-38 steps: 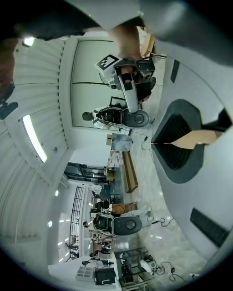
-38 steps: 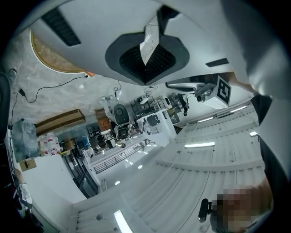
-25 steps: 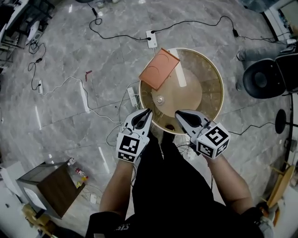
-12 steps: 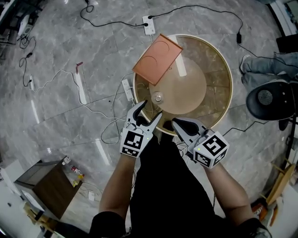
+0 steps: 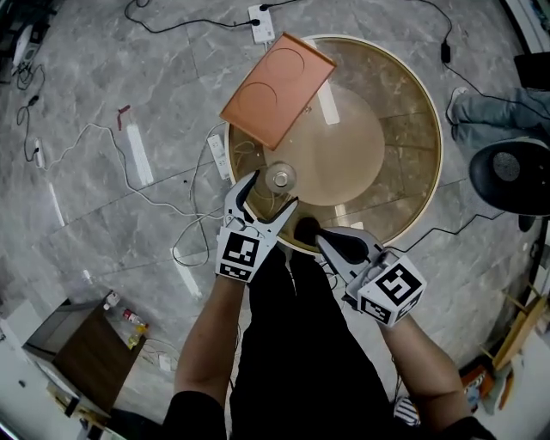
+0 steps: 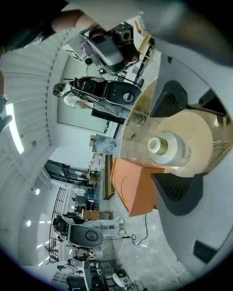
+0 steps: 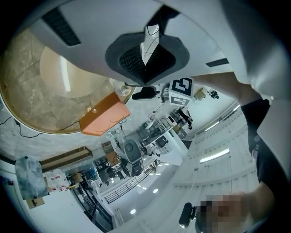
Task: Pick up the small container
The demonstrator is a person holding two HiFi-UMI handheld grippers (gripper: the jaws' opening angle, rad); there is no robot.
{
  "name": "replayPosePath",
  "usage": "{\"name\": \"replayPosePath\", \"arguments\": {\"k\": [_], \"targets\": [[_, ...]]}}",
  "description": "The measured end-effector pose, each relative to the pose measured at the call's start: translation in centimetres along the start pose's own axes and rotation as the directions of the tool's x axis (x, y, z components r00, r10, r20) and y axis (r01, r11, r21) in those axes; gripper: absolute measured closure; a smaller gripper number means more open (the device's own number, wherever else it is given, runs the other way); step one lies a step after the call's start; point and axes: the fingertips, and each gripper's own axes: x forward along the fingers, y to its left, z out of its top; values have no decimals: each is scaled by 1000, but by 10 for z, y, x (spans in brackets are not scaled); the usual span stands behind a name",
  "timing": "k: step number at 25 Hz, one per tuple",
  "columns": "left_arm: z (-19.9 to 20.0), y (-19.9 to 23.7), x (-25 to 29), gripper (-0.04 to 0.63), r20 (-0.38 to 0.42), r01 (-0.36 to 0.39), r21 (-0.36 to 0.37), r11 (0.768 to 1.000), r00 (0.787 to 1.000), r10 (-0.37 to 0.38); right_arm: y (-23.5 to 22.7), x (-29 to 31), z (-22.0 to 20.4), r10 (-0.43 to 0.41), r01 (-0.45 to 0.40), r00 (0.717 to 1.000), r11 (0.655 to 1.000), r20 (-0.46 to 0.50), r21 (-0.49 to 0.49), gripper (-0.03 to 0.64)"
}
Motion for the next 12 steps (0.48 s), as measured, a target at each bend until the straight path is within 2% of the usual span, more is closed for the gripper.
{"name": "replayPosePath", "arguments": {"k": [5, 12], "targets": [[-22, 0, 27, 218, 17, 10, -4, 1000, 1000, -10, -16, 10, -16, -4, 4, 1000, 1000, 7, 14, 603], [-39, 6, 55, 218, -13, -28, 75, 997, 999, 29, -40, 14, -35, -39, 40, 999, 999, -16, 30, 603]]}}
